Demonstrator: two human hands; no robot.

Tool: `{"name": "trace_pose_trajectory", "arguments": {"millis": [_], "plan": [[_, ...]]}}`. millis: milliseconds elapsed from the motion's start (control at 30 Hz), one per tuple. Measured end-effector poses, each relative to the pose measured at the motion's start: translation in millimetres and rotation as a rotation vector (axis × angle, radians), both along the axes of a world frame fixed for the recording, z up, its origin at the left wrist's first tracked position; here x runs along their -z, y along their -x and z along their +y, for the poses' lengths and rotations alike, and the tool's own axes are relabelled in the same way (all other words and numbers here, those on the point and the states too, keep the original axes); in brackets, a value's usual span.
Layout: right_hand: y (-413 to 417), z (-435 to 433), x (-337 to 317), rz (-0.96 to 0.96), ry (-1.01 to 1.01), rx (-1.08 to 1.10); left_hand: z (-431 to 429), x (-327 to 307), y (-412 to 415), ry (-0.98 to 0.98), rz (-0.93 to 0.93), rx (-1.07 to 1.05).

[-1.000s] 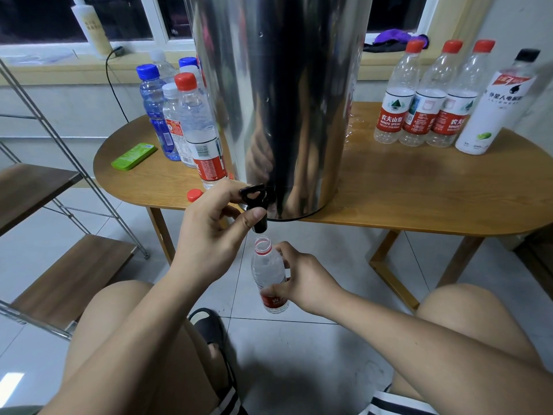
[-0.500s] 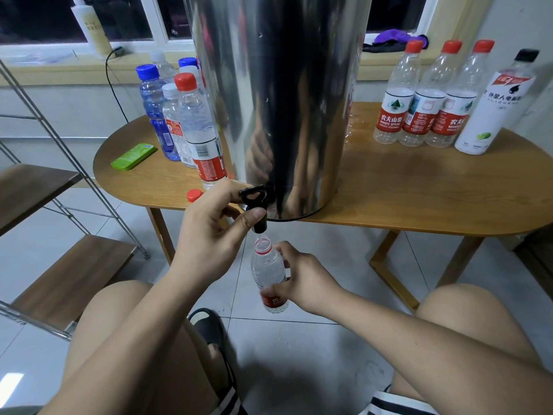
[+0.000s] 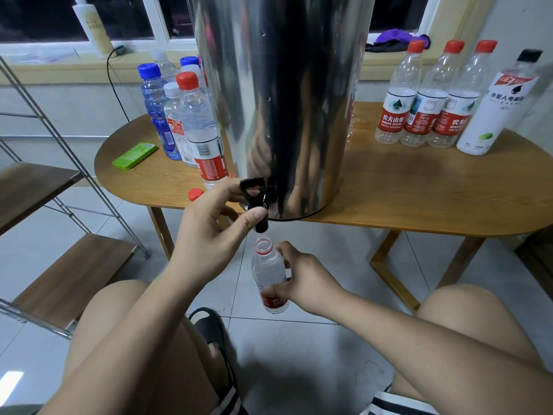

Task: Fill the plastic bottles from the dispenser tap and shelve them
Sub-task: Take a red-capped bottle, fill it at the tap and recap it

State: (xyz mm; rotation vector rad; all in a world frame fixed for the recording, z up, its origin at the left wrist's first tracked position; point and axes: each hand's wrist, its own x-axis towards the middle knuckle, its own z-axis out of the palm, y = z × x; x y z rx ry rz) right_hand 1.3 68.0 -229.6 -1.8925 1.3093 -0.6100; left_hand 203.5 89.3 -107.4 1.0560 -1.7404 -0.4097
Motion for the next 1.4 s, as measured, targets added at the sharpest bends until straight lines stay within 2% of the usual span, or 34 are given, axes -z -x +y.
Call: {"name": "trace_pose_trajectory", "arguments": {"millis": [100,200,333,433,600,900,1067,1200,1400], "plan": [[1,1,0,-0.023,-0.025,0.008,-3,-3,-15,-0.024,0.122,-0.008],[1,3,0,-0.031,-0.036,0.014,-12,-4,-35,-0.055,0.205,-0.160],[3,5,-3,-0.038,-0.034,0.027,-38,13,-66,-0.169,-0.044,-0.430],[4,7,-8,-0.037,-0.024,0.032,-50,25,-77,-0.250,-0.204,-0.436],[6,12,-16,-0.028,-0.015,0.026,-61,40,-78,-0.290,-0.368,-0.429],[13,15,-21,-0.020,0.005,0.029,-86,43,-73,-0.286,-0.362,-0.604],[17,16,-23,-0.022,0.007,0.038,-96,49,-82,-0.275,-0.449,-0.625],[20,17,-24,-0.016,0.014,0.041,-80,48,-77,-0.247,-0.335,-0.551],[21,18,-21,-0.005,-0.002,0.038,-12,36,-42,-0.311,0.000,-0.216]]}}
